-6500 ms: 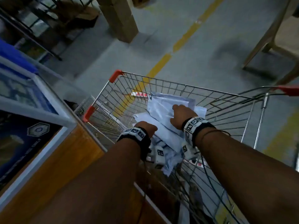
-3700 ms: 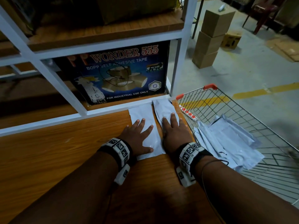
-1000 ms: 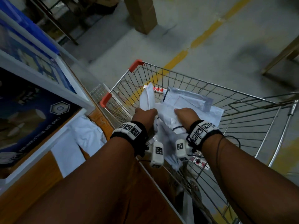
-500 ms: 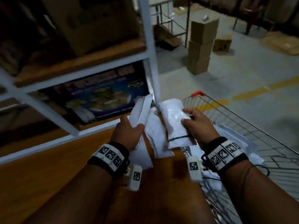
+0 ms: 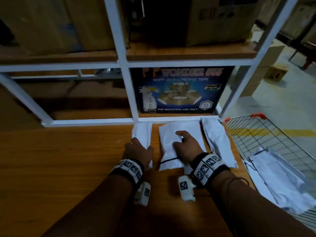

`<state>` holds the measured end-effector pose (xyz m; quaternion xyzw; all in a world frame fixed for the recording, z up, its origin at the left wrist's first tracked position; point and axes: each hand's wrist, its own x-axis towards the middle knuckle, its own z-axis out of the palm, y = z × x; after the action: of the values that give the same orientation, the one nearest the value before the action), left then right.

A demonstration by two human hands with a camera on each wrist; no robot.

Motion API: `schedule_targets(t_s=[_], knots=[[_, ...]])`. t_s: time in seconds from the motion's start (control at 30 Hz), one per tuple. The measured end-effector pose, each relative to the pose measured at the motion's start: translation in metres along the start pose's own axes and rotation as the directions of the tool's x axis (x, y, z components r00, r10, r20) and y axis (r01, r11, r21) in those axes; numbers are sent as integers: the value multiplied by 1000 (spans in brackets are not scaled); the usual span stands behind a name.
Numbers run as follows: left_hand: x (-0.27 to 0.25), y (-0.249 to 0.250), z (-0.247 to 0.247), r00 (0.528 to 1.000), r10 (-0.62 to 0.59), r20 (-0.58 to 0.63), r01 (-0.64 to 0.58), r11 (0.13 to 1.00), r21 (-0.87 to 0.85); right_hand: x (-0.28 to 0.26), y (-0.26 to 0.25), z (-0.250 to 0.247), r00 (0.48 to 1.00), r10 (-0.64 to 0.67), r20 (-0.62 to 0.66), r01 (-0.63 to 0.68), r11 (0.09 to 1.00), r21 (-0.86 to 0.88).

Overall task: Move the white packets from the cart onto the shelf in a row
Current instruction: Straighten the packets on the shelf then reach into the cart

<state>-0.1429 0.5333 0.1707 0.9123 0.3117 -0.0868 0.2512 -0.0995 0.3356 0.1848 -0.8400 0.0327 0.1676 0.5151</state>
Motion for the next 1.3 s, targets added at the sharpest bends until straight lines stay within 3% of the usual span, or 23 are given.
schedule_targets(t_s=[0.1,0.23,0.3,0.4,0.43,0.5,0.73,0.9,1.1,1.2,1.3], knots=[[-1,-15,1,997,78,23,-80,991,109,1,5,18,999,35,35,-22,952,-304],[-8,-35,-5,965,260,-38,-235,918,320,-22,3,20,997,-77,18,70,748,-660],[-5,-46,-4,905,424,-28,-373,825,425,-34,4,21,976,-216,19,145,586,-797],[4,-59,3,753,629,194,-627,596,502,-37,11,31,938,-281,200,309,425,-851],[7,-62,5,733,634,246,-656,563,503,-34,17,38,929,-254,267,352,398,-847],[12,-65,11,746,608,272,-652,581,487,-29,27,50,928,-169,332,372,372,-850],[29,-53,12,773,577,264,-621,602,502,-4,28,59,938,-169,304,348,423,-837],[21,-41,4,766,604,220,-623,612,488,-8,25,40,927,-190,323,375,490,-787],[-11,21,-1,676,717,170,-720,592,363,-28,30,-37,951,-258,168,301,660,-689],[-39,70,10,603,775,189,-786,537,307,-34,47,-87,961,-263,86,253,712,-655],[-63,123,31,565,797,212,-816,501,288,-42,68,-135,973,-228,22,189,745,-640]])
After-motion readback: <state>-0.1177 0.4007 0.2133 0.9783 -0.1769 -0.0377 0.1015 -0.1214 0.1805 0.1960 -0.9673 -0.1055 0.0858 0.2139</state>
